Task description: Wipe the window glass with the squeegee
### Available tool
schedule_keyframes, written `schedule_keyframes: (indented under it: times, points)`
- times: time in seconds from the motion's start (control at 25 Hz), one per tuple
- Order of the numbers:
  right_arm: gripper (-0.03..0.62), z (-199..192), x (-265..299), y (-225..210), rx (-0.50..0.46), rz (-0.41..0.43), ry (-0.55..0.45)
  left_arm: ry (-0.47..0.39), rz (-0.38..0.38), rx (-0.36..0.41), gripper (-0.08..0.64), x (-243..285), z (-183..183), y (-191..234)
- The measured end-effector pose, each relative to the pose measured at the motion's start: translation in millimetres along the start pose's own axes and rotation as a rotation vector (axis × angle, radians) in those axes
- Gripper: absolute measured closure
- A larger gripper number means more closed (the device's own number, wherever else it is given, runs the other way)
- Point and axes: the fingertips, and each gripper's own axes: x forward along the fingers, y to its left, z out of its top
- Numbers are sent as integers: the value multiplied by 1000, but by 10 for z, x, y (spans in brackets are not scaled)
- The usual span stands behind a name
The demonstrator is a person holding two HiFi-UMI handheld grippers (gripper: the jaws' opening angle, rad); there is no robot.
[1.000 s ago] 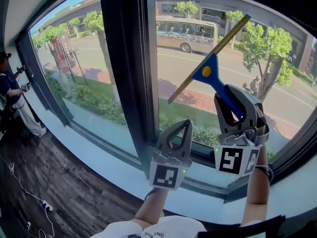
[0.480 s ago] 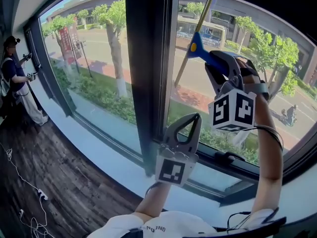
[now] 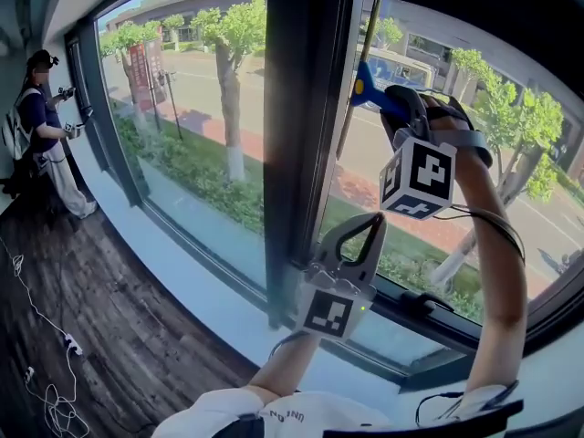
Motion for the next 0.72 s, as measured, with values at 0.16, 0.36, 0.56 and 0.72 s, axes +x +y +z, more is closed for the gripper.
schedule_keyframes:
  times: [0.16,0.36,0.56,0.72]
  points:
    - [443,-39,82,29,-26,1,35,-10,5,-3,561,-18,2,24]
    - [443,-128,106,-8,-53,-1,81,-21,2,-23,561,-5,65,63]
    - [443,-256,54,13,-51,-4,108,-18,-14,-24,561,15,44,19]
    - [443,-412,-23,24,-52,1,140,-20,-29,-17,561,26,54,-26]
